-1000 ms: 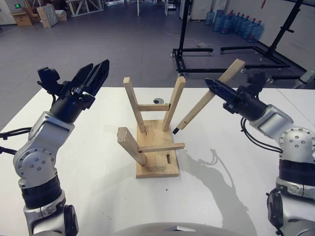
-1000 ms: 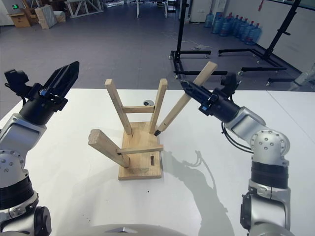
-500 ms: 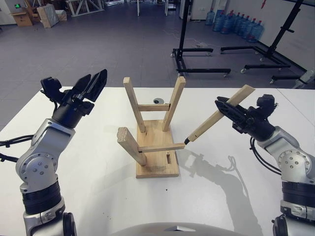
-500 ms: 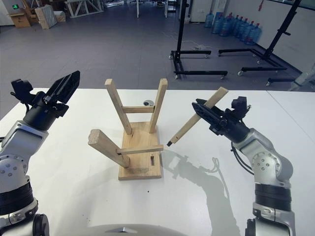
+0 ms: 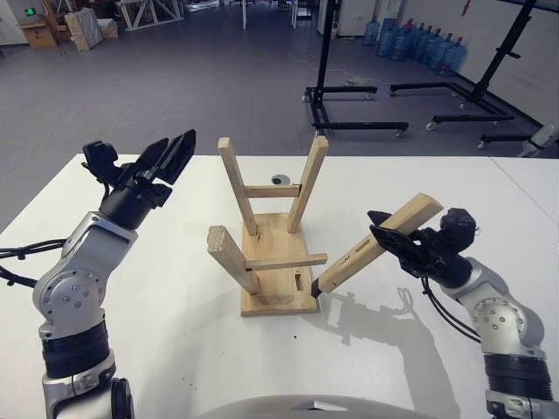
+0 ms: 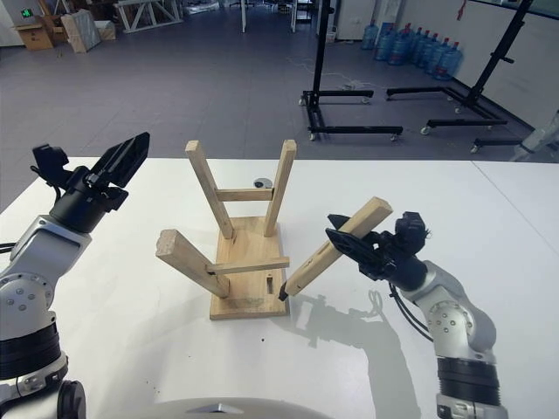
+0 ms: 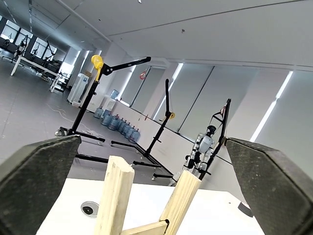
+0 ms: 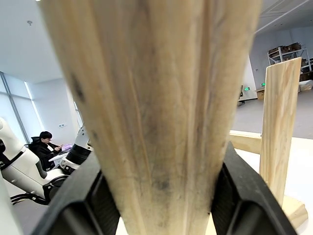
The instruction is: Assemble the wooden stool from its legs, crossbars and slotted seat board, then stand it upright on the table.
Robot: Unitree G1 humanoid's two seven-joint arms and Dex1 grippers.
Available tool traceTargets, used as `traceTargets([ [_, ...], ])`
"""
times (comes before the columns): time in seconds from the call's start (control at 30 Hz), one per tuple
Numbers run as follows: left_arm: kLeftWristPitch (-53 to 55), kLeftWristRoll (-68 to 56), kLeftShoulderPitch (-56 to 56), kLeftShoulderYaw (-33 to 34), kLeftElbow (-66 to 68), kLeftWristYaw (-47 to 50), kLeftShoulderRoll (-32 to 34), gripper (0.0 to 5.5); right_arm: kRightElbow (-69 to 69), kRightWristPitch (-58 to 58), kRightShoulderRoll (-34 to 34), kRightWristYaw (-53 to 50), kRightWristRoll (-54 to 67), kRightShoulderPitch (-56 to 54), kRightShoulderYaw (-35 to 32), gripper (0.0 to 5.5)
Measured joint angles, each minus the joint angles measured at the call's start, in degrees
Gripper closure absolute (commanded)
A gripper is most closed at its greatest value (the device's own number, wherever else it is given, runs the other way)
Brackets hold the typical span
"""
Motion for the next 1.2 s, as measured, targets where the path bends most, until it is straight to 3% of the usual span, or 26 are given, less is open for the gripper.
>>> traceTargets([
  [0.4, -0.03, 0.00, -0.04, -0.99, -0.01, 0.12, 0.00, 0.10, 5.00, -6.94, 3.13, 2.82, -6.76, -3.80, 5.62, 3.45],
  [1.2, -0.24, 0.16, -0.01, -2.16, -0.30, 0.20, -1.18, 0.10, 7.21, -4.72, 1.98, 3.79, -6.12, -9.97, 4.40, 3.45],
])
